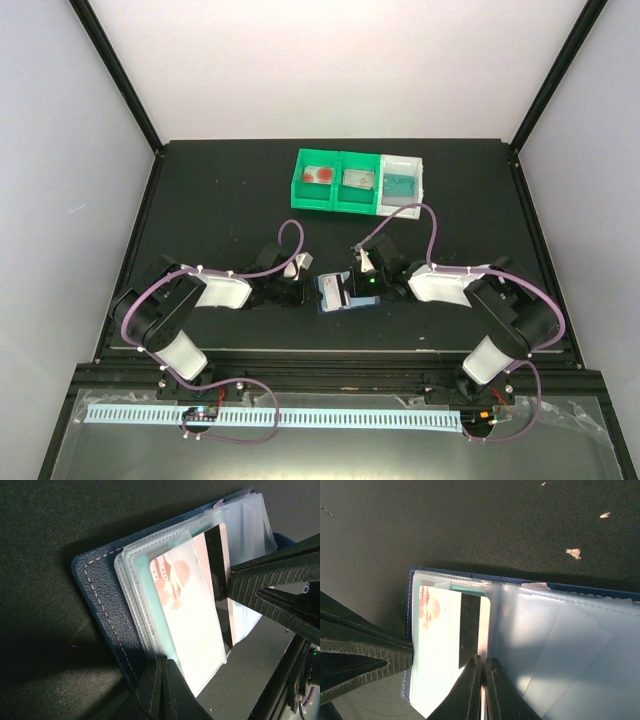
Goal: Take the credit cards out of the card holder
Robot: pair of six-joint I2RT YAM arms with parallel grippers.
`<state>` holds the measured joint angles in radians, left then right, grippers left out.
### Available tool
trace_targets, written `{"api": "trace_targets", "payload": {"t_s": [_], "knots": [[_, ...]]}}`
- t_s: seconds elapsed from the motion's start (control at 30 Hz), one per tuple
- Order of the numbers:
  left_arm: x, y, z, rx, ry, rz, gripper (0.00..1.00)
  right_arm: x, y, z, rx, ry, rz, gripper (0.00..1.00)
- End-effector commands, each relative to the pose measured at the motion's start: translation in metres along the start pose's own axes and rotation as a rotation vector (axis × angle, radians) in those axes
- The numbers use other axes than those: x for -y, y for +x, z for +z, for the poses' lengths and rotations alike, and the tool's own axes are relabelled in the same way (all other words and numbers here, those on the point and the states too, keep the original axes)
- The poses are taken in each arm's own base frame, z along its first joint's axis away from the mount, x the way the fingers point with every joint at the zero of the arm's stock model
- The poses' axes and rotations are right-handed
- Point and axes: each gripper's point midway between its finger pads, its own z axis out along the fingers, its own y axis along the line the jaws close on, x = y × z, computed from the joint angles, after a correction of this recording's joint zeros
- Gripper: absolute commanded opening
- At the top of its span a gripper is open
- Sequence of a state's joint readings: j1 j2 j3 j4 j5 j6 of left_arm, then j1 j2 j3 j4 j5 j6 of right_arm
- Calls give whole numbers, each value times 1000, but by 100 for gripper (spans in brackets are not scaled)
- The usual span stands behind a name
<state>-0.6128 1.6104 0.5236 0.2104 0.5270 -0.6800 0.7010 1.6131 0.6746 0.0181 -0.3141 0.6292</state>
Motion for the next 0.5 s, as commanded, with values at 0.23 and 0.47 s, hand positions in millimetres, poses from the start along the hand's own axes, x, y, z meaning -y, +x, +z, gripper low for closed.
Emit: {"api": "trace_targets", "payload": {"t_s": [0.23,0.47], "knots": [[-24,6,3,-9,-111,0,1,13,-2,-14,30,11,11,1],[-22,4,4,-5,-106,1,1,9,-3,-20,33,-57,16,1]]}}
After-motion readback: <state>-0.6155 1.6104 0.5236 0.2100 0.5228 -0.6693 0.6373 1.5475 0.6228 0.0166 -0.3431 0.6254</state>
